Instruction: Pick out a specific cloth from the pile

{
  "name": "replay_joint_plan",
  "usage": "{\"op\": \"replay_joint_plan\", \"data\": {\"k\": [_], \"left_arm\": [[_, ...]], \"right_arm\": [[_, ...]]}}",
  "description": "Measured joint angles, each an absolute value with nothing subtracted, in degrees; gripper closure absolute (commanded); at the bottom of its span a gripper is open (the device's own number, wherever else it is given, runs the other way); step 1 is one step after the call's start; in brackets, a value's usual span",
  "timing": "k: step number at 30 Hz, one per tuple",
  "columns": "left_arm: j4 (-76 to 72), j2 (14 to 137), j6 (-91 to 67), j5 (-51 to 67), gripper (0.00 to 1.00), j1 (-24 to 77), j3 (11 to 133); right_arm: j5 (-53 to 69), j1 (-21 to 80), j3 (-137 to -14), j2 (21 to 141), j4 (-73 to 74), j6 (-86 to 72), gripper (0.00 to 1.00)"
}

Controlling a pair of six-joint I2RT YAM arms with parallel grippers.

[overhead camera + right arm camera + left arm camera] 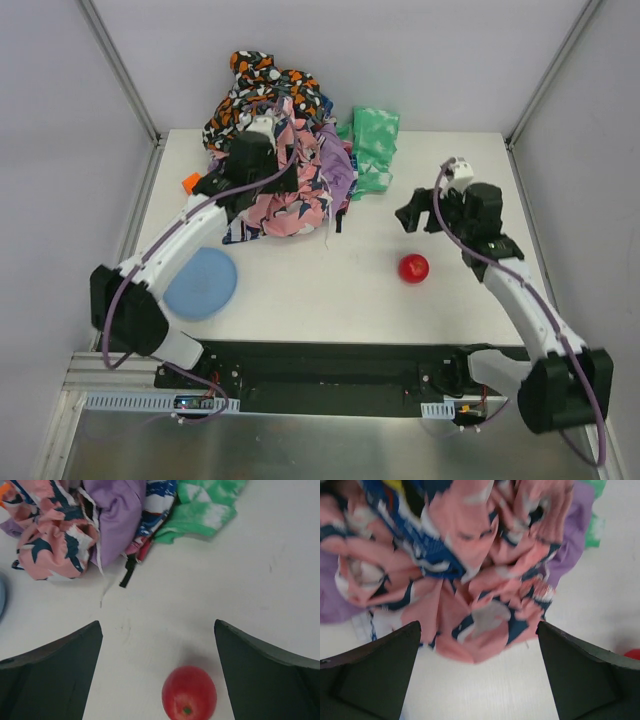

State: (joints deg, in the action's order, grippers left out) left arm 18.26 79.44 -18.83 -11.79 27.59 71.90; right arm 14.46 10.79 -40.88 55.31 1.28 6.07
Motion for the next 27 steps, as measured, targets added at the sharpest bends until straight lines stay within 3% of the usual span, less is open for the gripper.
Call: {"op": "replay_joint_plan", "data": {"k": [8,18,20,23,27], "left_arm": [[16.84,106.34,-10.33,-7.51,0.01,24.69,98.24],[20.99,123.39,-7.38,-8.36,0.01,22.48,114.30],[21.54,124.27,-8.12,-6.92,0.01,21.45,115.44],[21.85,124.75,-9.56,-4.56,0.01,19.59,115.92],[22.00,125.12,-10.66,-2.70,0.01,17.61,115.92]], "right_arm": [[35.81,11.94,-73.60,92.73,-4.69,10.31,0.04],[40.10,18.52,-104.71,122.69,0.47,16.38,0.01],[40.40,19.35,-107.18,126.10,1.63,16.91,0.09],[40.82,20.29,-107.83,129.08,3.25,17.61,0.29],[40.58,21.15,-108.97,131.39,3.97,18.33,0.89]]}}
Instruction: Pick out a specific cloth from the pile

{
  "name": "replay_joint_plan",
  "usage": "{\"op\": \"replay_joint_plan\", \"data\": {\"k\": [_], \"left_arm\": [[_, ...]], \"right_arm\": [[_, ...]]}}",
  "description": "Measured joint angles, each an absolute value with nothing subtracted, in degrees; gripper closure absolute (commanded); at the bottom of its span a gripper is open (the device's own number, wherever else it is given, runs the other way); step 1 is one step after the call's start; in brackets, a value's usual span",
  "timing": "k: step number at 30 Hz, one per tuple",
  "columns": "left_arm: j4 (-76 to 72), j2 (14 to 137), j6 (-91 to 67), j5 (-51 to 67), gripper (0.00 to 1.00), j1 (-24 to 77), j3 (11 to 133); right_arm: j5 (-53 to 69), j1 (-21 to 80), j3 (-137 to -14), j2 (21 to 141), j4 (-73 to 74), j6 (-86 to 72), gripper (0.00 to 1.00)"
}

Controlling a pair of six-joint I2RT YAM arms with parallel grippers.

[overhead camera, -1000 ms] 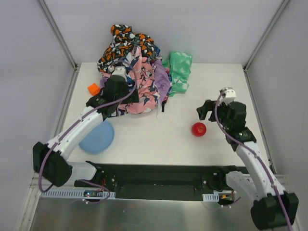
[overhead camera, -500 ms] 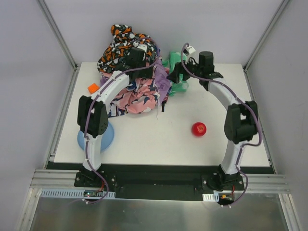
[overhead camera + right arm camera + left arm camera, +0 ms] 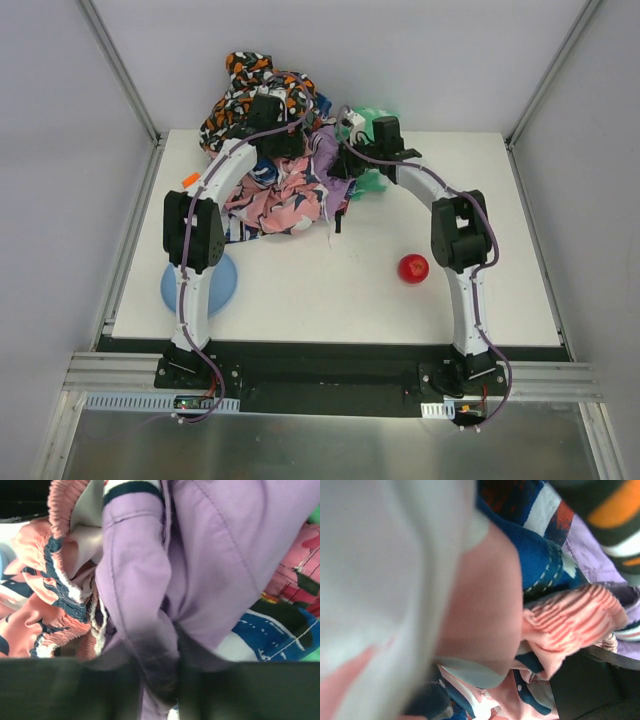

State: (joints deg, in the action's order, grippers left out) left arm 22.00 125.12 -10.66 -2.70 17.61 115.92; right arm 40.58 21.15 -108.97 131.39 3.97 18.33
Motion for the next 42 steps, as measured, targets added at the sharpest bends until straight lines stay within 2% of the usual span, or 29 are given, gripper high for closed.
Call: {"op": "replay_joint_plan", "data": {"k": [1,6,8,12,17,21,26,33,37,42], "left_arm": [[22.00,125.27,-10.83,-2.52,0.01,17.32,115.92],[22.39,126.54,-11.64,-2.46,0.01,16.56,117.27],[22.76,127.44,-12.47,-2.46,0.01,16.19,118.43],[23.03,128.33,-14.09,-2.39,0.02,14.87,119.11],[23.03,128.99,-16.34,-1.50,0.03,12.27,119.61],[22.79,129.78,-17.17,-1.54,0.03,10.94,119.83],[22.68,130.91,-17.21,-1.74,0.03,10.48,119.83],[22.94,130.96,-17.15,-2.26,0.03,10.39,119.83],[23.20,131.00,-17.15,-3.11,0.02,10.37,119.83],[23.40,131.04,-17.12,-3.53,0.03,10.15,119.83]], "right_arm": [[40.23,21.30,-109.21,131.55,4.10,18.26,0.99],[35.86,22.26,-108.25,129.78,4.51,18.11,0.99],[32.62,22.98,-103.88,125.49,4.75,18.83,0.99],[25.71,24.93,-96.27,112.68,6.98,21.37,0.99],[19.79,26.92,-95.81,95.44,12.19,23.57,0.99],[15.97,26.98,-102.39,87.90,20.10,25.41,0.99],[8.01,26.98,-116.11,85.47,26.63,29.80,0.99],[-12.25,25.19,-127.17,83.64,28.12,40.86,0.99],[-20.14,19.73,-131.39,84.01,27.92,46.15,1.00],[-25.45,7.31,-135.76,85.86,26.50,48.07,1.00]]}}
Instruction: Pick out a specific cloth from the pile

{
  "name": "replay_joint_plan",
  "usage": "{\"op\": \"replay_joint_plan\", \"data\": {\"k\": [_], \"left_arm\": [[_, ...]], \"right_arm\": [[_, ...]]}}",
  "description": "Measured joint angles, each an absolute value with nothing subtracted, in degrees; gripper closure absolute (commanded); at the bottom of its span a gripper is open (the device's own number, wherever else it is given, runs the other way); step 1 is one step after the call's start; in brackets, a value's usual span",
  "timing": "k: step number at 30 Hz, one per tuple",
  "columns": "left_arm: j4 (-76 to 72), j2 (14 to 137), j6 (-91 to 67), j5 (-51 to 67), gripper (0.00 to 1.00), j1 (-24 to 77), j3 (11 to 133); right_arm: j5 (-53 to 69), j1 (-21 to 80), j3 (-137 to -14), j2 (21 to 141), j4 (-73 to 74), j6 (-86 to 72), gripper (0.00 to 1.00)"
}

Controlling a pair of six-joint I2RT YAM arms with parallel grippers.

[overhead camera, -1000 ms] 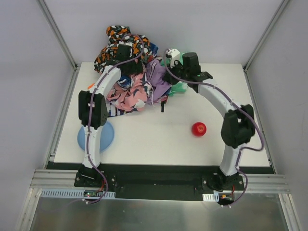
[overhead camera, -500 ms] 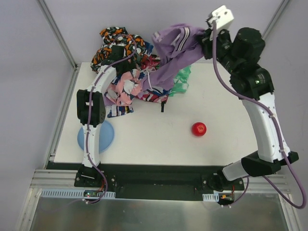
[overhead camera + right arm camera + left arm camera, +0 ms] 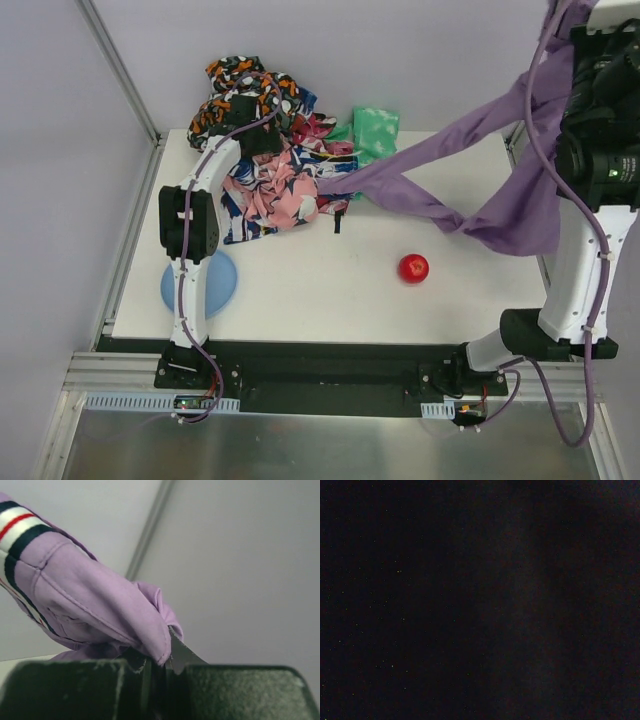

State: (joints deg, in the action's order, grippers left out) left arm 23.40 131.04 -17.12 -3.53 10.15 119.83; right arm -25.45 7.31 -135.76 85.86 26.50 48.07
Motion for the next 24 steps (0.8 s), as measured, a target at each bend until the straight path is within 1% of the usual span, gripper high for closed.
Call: {"op": "replay_joint_plan", "data": {"k": [9,18,24], "left_arm": [[23.73,131.52,-16.86,-4.27,0.03,9.50,119.83],[24.32,131.70,-16.51,-4.73,0.02,8.99,119.85],[24.71,132.00,-16.08,-4.99,0.02,8.88,120.36]], "right_arm": [[-26.11,-7.60,-135.02,86.61,23.38,46.06,1.00],[-27.09,-17.47,-130.41,86.87,15.73,47.46,1.00],[-28.40,-23.75,-129.71,86.83,12.58,47.64,1.00]]}}
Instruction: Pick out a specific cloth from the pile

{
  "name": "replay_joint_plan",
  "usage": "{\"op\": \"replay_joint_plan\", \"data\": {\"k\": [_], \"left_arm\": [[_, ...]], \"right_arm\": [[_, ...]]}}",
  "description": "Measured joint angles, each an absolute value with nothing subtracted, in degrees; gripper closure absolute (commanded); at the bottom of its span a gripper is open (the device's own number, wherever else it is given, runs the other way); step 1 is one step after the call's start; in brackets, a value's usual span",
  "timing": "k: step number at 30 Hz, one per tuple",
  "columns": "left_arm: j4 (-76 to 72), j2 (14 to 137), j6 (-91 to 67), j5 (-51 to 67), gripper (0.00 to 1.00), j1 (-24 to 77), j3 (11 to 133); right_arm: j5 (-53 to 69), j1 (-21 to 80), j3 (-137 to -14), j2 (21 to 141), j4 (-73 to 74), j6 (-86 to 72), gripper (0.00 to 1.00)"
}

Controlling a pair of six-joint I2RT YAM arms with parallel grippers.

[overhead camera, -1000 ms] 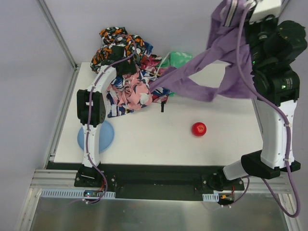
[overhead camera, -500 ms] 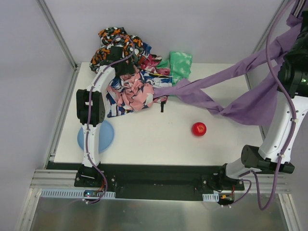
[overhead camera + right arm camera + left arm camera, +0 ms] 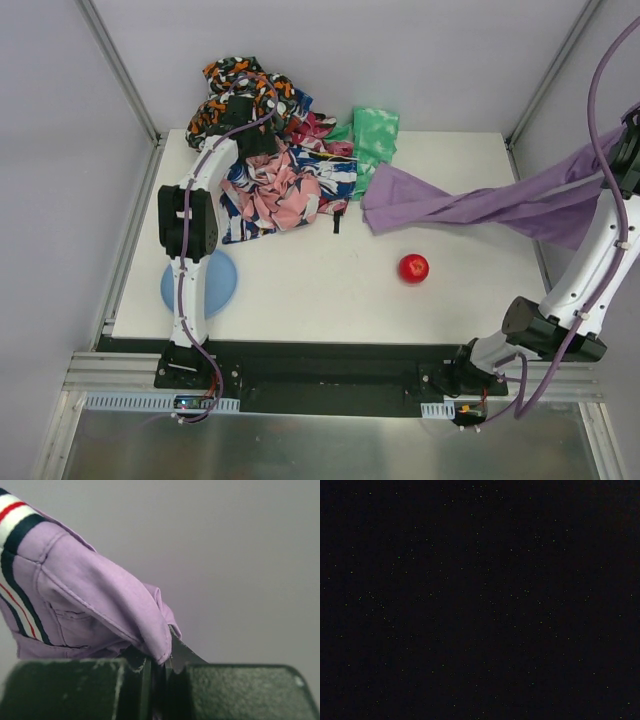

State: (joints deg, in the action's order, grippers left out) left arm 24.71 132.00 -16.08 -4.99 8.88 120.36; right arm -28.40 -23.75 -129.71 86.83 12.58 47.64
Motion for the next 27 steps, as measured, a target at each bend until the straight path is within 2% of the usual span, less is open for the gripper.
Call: {"op": "replay_joint_plan", "data": {"k": [5,10,19,22,27], "left_arm": [[24.84,132.03,-16.01,-4.89,0.01,8.88,120.40],[24.86,131.98,-16.03,-3.31,0.01,8.71,120.40],[26.22,126.19,-16.10,4.08,0.01,7.68,115.57],[26.72,122.45,-16.08,5.06,0.01,7.99,113.19],[26.79,115.35,-16.03,5.65,0.01,9.43,109.14]], "right_arm": [[-25.58,-24.99,-129.60,86.02,13.19,44.42,1.00],[-14.06,-23.88,-130.93,86.00,19.00,34.57,1.00],[2.50,-8.73,-130.93,88.92,25.87,25.21,0.99],[4.97,-5.32,-126.43,88.31,25.32,21.08,0.99],[5.39,-3.49,-108.73,82.19,21.12,13.45,0.99]]}}
